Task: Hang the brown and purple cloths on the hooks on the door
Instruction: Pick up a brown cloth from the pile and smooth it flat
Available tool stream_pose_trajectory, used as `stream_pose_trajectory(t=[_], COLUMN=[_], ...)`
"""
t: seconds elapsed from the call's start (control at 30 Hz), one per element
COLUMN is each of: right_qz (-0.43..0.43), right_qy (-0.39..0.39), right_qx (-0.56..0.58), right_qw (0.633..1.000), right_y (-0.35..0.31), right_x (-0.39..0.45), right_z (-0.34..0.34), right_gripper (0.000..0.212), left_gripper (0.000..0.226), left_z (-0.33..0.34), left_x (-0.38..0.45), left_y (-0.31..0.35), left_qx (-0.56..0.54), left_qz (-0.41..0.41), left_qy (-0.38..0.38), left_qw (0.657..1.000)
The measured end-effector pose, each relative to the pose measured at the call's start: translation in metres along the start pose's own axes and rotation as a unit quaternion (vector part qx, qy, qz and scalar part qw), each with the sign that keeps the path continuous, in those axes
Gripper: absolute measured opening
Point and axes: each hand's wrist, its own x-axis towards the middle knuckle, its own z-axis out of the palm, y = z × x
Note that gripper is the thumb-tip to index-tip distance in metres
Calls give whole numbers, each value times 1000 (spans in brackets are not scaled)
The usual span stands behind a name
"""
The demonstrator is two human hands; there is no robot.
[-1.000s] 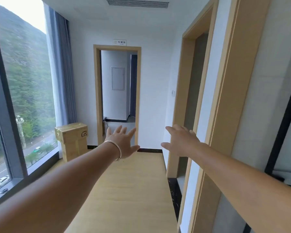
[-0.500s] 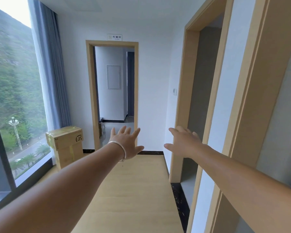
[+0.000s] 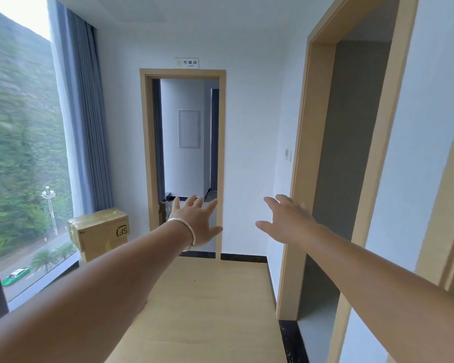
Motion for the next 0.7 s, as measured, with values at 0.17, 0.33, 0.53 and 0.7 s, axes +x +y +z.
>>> stream_pose_trajectory(t=[0.17, 0.33, 0.53, 0.7], right_qz=[8, 13, 35, 48], right_qy=[-27, -30, -28, -21], right_qx=[7, 4, -16, -16], right_qw=[1000, 999, 999, 998], right_y=[14, 12, 0, -9], right_x=[66, 139, 233, 301], right_z=[31, 58, 72, 82], right_gripper=[74, 74, 74, 73], left_gripper=[77, 77, 76, 76], left_z=[35, 71, 99, 124], left_x=[61, 133, 226, 295], left_y=[-11, -33, -71, -107], left_qx=[3, -6, -34, -36], left_qz=[-1, 0, 19, 21], left_qy=[-23, -26, -3, -1], left_qw=[1000, 1000, 999, 999])
